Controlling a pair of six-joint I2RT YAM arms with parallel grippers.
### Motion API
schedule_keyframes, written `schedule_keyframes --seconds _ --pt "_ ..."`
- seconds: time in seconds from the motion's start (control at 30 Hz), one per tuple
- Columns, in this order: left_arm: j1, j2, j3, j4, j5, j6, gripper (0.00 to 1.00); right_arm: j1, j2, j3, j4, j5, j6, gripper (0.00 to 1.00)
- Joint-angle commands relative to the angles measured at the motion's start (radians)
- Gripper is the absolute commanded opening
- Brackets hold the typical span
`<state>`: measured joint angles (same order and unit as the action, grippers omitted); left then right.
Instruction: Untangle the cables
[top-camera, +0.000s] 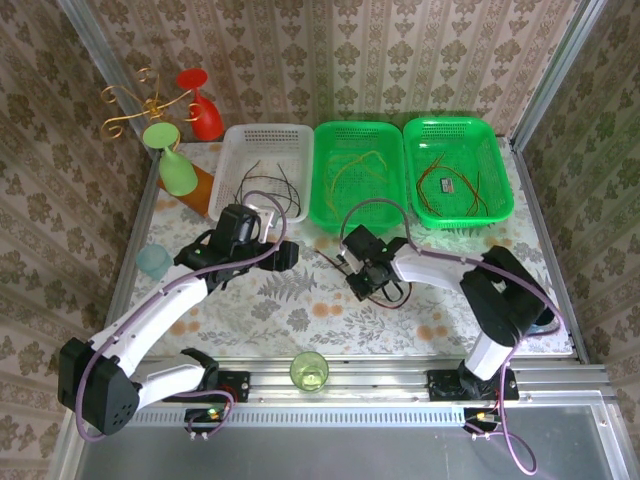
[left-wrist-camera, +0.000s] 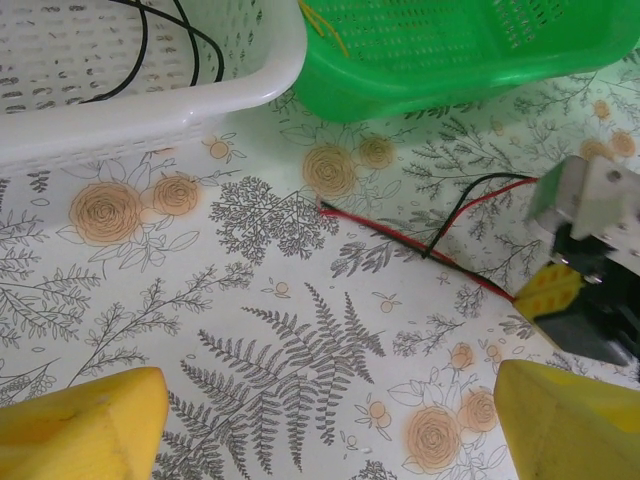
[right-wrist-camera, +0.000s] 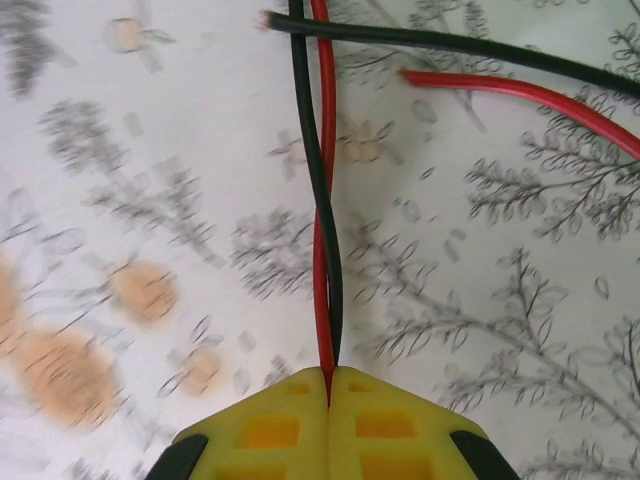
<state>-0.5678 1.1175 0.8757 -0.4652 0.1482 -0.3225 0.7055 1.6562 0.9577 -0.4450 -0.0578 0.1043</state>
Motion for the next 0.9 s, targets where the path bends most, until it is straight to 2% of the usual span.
schedule_keyframes --seconds 0.0,0.17,0.33,0.47,0.63,0.87 --pt "0.009 0.002 0.039 0.009 0.037 -0.023 0.86 -0.001 -0.12 -0.037 0.02 -0.126 -0.022 0.0" --pt "0.03 -0.022 0.04 0.035 0.076 -0.049 0.86 -0.075 -0.256 -0.127 0.123 -0.34 0.056 0.0" --pt "0.052 -0.044 0.057 0.047 0.125 -0.068 0.86 -0.136 -0.372 -0.19 0.237 -0.475 0.124 0.0" --pt "0.068 -0.056 0.064 0.08 0.19 -0.093 0.86 -0.213 -0.414 -0.256 0.418 -0.606 0.256 0.0" --pt "0.066 -0.064 0.07 0.102 0.232 -0.099 0.86 -0.26 -0.46 -0.277 0.531 -0.672 0.353 0.0" --pt "0.062 -0.063 0.038 0.219 0.317 -0.145 0.84 -0.28 -0.504 -0.261 0.491 -0.646 0.331 0.0"
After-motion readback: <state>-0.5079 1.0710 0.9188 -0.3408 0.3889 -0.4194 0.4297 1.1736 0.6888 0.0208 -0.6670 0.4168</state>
